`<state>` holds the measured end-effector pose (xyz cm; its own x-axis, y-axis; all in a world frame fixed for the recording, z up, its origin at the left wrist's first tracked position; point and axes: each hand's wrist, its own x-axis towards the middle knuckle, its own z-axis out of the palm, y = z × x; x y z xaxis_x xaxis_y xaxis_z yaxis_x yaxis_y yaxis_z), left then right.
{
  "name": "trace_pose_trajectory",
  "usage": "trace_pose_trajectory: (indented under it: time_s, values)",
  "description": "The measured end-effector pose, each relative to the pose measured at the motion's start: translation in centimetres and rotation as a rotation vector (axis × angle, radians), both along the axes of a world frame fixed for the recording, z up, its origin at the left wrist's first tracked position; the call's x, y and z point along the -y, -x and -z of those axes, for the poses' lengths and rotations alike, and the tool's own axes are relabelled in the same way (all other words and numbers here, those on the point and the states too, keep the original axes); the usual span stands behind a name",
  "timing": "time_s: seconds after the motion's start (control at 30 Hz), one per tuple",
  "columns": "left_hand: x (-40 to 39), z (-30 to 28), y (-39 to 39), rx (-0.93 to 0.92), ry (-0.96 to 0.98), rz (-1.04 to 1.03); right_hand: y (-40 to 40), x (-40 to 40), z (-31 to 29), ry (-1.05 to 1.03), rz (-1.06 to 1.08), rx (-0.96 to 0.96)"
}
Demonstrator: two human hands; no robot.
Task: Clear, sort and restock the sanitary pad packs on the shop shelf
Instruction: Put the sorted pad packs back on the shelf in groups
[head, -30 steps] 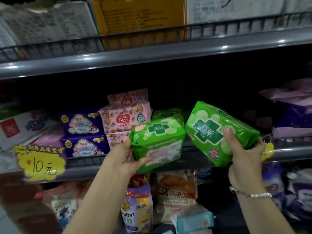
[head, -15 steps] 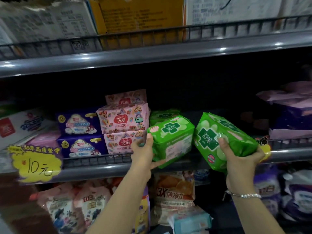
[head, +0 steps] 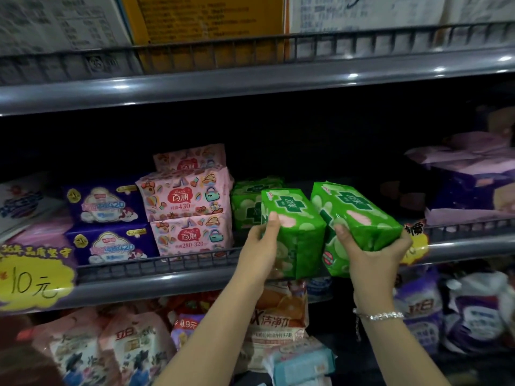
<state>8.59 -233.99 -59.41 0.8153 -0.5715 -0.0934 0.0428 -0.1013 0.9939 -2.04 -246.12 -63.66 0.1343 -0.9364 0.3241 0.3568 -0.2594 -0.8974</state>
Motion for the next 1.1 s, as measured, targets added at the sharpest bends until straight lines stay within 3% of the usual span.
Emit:
trace_pose_trajectory:
  time_s: [0.1,0.27,0.53,0.73,0.87,0.93,1.0,1.1]
  values:
    - [0.4,0.4,-0.6,-0.024,0.007,-0.013,0.4,0.8,0.0,-0.057,-0.052,0.061]
    - [2.6,2.5,-2.0,-0.418,0.171,0.030,0.7,1.3,-0.3,-0.120,-0.110,0.127]
    - [3.3,0.7,-0.6,-0.530,0.304,0.215,2.3,2.8,-1.8,-0.171,-0.188,0.196]
    - [4.6,0.8,0.4,-0.686,0.606,0.269,2.5,3.1,-2.4,-0.201,-0.184,0.227]
    - [5.6,0.7,-0.9,-0.697,0.681,0.211,2.0,3.2,-2.3,-0.179,-0.156,0.281]
    - [6.1,-0.1,-1.2,-0.674,0.731,0.067,1.6,3.3,-2.4,-0.145,-0.150,0.298]
    - [6.5,-0.2,-1.2,-0.521,0.717,-0.156,0.9,3.5,-2.4,-0.107,-0.158,0.276]
    - [6.7,-0.1,-0.4,-0.255,0.550,-0.271,-0.6,4.0,-2.1,-0.069,-0.142,0.220]
